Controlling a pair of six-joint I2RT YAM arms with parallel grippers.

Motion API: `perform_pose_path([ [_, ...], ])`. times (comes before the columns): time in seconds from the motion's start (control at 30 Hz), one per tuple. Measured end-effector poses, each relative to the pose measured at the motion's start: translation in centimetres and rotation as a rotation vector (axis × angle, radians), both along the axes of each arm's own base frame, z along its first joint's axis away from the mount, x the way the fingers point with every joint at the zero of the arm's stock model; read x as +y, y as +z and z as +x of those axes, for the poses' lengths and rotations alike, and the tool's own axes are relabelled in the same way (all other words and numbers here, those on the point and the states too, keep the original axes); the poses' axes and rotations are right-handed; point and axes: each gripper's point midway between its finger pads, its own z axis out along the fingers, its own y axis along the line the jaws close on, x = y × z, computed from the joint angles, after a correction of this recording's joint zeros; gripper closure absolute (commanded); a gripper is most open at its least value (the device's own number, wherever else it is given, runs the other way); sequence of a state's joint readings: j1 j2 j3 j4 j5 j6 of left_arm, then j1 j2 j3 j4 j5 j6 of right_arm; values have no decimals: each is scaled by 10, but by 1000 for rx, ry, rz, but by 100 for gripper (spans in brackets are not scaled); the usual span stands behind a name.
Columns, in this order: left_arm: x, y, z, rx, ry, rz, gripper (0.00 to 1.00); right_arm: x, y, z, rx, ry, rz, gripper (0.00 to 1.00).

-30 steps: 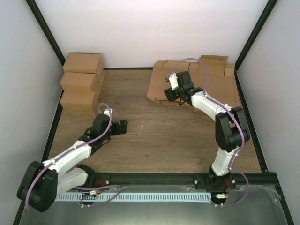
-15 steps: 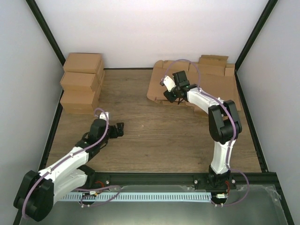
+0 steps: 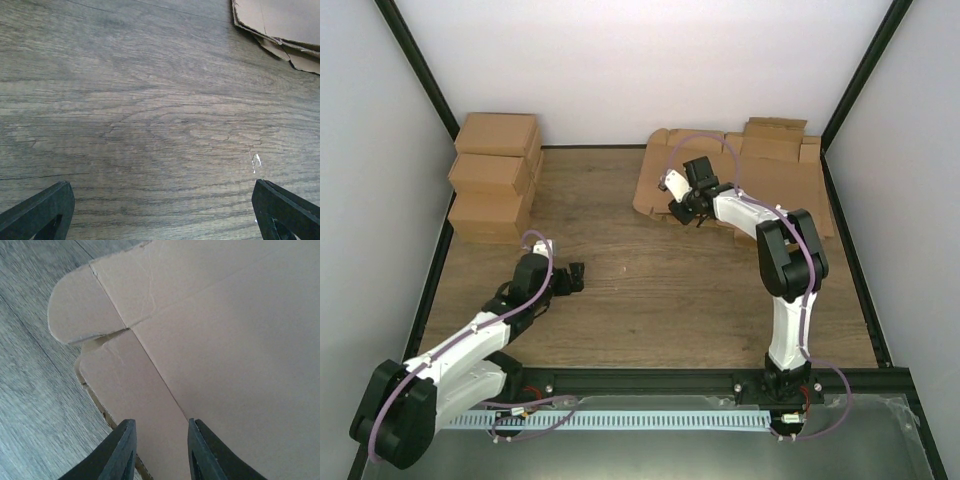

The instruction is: Fold the paper box

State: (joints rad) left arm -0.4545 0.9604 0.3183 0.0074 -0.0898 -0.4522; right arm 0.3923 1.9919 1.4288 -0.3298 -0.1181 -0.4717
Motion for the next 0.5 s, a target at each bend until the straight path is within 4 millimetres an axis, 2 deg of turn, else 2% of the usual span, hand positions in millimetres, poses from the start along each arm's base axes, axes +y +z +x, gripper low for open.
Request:
perform_pose_path([
  [0.3,0,-4,0,14,0,7,0,-2,-10,0,13,-3,-18,69],
  [0.4,0,-5,0,15,0,7,0,-3,-17,0,23,-4,-27,61],
  [0.5,0,-5,0,15,0,7,0,-3,-22,-1,29,-3,-32,59],
])
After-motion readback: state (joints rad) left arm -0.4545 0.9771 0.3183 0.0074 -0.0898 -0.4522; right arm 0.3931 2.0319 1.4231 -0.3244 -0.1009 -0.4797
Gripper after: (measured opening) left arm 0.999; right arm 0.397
